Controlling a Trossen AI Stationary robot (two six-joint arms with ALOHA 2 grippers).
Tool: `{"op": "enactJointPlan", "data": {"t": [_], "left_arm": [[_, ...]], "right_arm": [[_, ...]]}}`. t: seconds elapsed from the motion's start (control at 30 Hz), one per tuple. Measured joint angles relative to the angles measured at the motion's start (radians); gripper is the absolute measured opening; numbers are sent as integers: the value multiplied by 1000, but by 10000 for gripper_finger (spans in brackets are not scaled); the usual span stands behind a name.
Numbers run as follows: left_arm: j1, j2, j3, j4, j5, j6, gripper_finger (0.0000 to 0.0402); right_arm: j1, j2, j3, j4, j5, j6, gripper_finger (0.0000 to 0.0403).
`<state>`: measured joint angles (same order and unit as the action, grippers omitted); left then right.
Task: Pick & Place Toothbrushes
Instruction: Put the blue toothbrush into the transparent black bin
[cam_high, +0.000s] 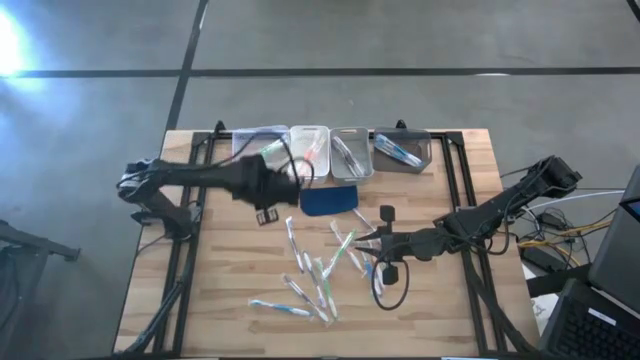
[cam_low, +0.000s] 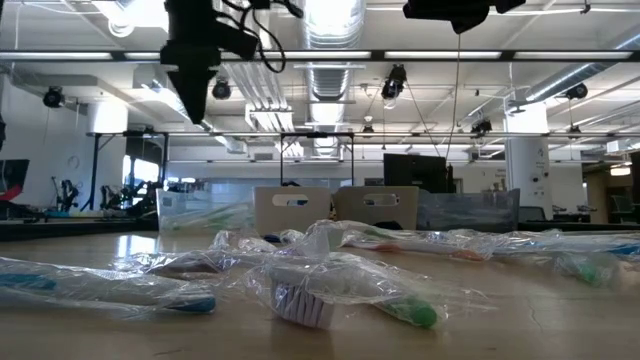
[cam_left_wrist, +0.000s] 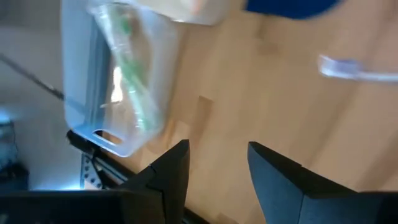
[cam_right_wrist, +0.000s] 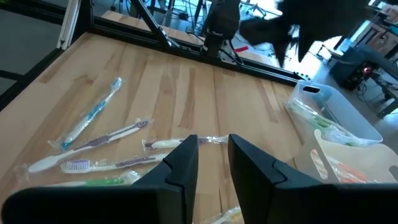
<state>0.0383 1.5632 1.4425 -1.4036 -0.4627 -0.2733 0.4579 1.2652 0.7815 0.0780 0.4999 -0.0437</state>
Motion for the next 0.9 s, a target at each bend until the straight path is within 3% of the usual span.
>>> {"op": "enactJointPlan", "data": {"t": [0.47,0.67,0.9], "left_arm": [[-484,-32,-157,137,10,-120,168],[-601,-31,-222,342,100,-128,168],[-658,-31,-317,601,183,-110,168]], "right_arm": [[0,0,0,0,0,0,41],[0,0,0,0,0,11,27],[0,0,0,0,0,11,15]]}}
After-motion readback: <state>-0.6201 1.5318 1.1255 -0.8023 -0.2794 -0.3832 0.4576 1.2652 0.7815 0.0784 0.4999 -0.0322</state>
